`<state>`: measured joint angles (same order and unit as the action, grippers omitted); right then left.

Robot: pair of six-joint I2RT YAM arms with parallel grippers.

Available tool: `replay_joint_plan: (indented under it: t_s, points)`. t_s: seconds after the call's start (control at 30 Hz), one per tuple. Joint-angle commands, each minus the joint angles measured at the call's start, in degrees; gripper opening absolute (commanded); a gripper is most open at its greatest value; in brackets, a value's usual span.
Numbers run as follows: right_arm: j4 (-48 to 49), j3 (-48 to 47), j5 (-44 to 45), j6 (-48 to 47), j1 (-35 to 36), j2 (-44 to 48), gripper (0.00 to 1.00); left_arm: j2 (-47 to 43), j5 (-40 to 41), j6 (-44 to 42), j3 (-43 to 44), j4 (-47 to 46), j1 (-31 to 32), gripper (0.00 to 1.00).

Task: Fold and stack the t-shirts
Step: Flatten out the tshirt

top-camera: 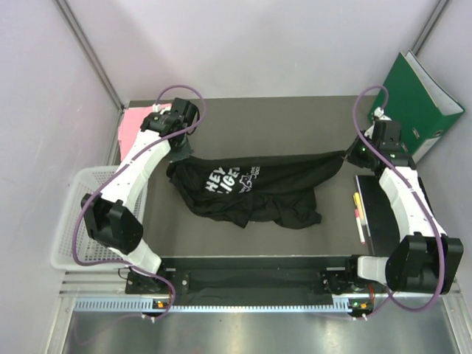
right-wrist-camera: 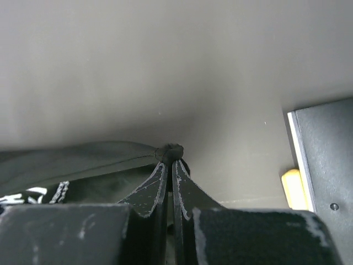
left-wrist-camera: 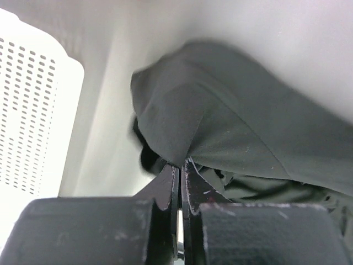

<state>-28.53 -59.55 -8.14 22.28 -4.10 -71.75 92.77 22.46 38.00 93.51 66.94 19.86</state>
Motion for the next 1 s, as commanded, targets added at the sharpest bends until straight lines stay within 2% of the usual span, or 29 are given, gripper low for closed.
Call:
replay_joint_plan:
  t_s: [0.0,0.13,0.2,0.27,0.3,0.33,0.37,0.4,0.43,0.57,0.63,0.8,0.9,0.93,0.97]
  points:
    - [4.5,-6.1,-2.5,-1.1,-1.4,1.0,0.00,-5.1,2.6,-1.5,-0.7,-2.9,-0.3,0.00]
    - [5.1,-8.6,-5.7,-0.8,-1.4,1.2,0.00,-11.0,0.5,-3.3,-3.9,-7.3,-0.3,0.00]
    - [4.2,-9.9,-7.3,-0.8,-1.4,1.7,0.00,-13.3,-0.7,-4.7,-4.7,-6.2,-0.3,0.00]
    - [3.2,-10.4,-8.4,-0.8,-1.4,2.7,0.00,-15.0,-2.6,-6.2,-6.2,-3.5,-0.3,0.07]
    - [3.0,-10.6,-8.6,-1.4,-1.4,3.2,0.00,-15.6,-3.1,-6.4,-7.0,-2.7,-0.3,0.28]
    - [2.6,-10.3,-9.0,-1.5,-1.4,3.6,0.00,-16.0,-3.7,-6.8,-8.9,-2.2,-0.3,0.37]
    - [2.5,-10.1,-9.2,-1.5,-1.4,4.2,0.00,-16.8,-4.5,-7.0,-9.9,-1.3,-0.3,0.51]
    - [2.3,-9.1,-9.1,-1.5,-1.4,4.4,0.00,-16.8,-4.6,-6.8,-11.1,-0.9,-0.3,0.89]
    - [2.6,-8.4,-8.9,-1.4,-1.4,4.5,0.00,-16.6,-4.7,-6.6,-13.2,-0.8,-0.3,0.98]
    - [6.0,-4.3,-9.9,0.7,-1.4,4.1,0.00,-12.5,-5.7,-5.2,-14.3,0.8,-0.3,0.98]
    - [7.7,-3.7,-10.1,1.3,-1.4,3.4,0.00,-11.9,-7.8,-5.2,-15.3,0.3,-0.3,0.90]
    - [7.9,-3.6,-12.2,1.4,-1.4,1.5,0.00,-12.1,-17.3,-5.0,-20.2,-2.8,-0.3,0.84]
    - [7.6,-3.5,-12.5,1.2,-1.4,1.1,0.00,-13.1,-20.3,-4.3,-25.0,-3.6,-0.3,0.80]
    - [7.7,-3.4,-12.5,1.1,-1.4,1.0,0.00,-13.7,-22.2,-4.1,-26.0,-4.4,-0.2,0.77]
    - [7.5,-3.2,-12.6,1.0,-1.4,0.8,0.00,-15.1,-23.9,-3.9,-27.1,-4.8,-0.2,0.69]
